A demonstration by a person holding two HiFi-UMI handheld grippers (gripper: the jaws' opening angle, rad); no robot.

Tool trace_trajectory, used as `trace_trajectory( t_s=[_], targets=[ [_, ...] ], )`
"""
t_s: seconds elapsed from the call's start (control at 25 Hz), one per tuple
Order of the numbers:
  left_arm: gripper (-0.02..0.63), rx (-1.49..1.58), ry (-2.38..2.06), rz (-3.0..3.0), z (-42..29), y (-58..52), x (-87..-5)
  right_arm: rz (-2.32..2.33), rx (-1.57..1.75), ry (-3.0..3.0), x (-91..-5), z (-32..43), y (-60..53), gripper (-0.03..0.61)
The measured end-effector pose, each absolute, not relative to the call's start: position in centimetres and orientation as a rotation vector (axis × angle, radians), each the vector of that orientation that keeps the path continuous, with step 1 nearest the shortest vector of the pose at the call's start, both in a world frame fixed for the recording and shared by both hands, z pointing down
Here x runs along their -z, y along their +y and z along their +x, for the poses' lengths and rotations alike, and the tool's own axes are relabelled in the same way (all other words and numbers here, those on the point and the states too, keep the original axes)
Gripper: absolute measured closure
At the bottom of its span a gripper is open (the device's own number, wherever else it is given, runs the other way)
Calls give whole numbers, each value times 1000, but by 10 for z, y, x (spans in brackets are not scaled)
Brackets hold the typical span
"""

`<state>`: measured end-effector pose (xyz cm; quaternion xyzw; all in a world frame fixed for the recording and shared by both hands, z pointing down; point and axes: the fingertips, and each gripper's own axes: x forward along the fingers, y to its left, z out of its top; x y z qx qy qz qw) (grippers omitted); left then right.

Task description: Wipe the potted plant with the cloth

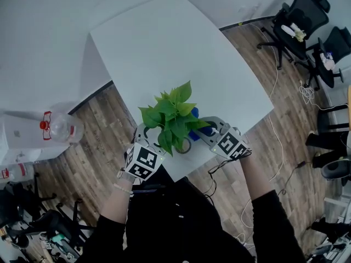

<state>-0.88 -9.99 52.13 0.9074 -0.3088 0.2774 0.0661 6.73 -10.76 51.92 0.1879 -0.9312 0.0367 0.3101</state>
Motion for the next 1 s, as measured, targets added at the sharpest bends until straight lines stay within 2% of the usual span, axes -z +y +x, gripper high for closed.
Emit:
trace_trajectory(
  t_s=[0.52, 1.0],
  targets=[
    [270, -842, -936, 2718, -7, -98, -520, 87, 266, -2281, -499, 44, -168, 503],
    [272, -849, -948, 2707, -8, -99, -521, 193, 144, -2317, -510, 57, -146, 503]
  ],
)
